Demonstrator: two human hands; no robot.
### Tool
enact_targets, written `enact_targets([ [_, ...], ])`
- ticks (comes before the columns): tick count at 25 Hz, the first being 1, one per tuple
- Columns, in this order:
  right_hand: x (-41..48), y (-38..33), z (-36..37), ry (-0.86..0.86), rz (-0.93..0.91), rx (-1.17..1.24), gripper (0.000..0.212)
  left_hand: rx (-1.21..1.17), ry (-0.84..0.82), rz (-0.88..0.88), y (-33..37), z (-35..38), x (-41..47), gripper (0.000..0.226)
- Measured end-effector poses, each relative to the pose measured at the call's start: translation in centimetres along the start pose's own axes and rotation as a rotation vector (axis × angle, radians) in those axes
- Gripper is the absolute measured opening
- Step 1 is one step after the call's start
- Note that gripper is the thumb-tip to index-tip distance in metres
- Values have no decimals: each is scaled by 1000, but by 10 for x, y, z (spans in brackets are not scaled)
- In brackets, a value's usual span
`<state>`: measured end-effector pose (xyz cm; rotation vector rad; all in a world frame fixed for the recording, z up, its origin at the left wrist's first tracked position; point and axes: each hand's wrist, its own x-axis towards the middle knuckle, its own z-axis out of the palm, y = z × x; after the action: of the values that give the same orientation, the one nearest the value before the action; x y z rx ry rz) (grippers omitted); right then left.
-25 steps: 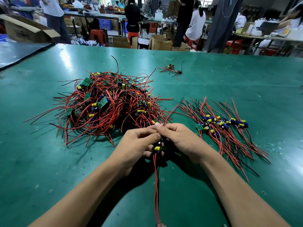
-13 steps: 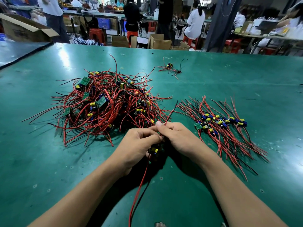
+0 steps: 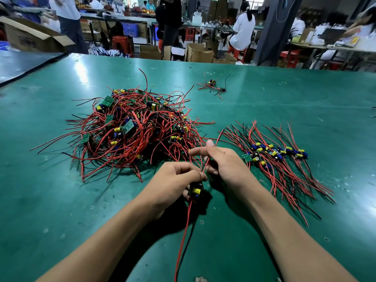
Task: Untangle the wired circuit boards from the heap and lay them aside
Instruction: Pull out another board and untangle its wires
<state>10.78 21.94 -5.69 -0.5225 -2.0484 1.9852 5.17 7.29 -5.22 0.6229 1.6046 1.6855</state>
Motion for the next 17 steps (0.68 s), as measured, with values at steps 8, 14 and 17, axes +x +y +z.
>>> enact_targets([
  [8,-8,3,8,-279,79,71,48,17,52,100,-6,-1,2,16],
  [14,3,5,-7,-184,-49,-301,56,68,11,137,-3,-1,1,32],
  [17,6,6,-16,-80,-97,-402,54,71,2,112,-2,-3,-1,22],
])
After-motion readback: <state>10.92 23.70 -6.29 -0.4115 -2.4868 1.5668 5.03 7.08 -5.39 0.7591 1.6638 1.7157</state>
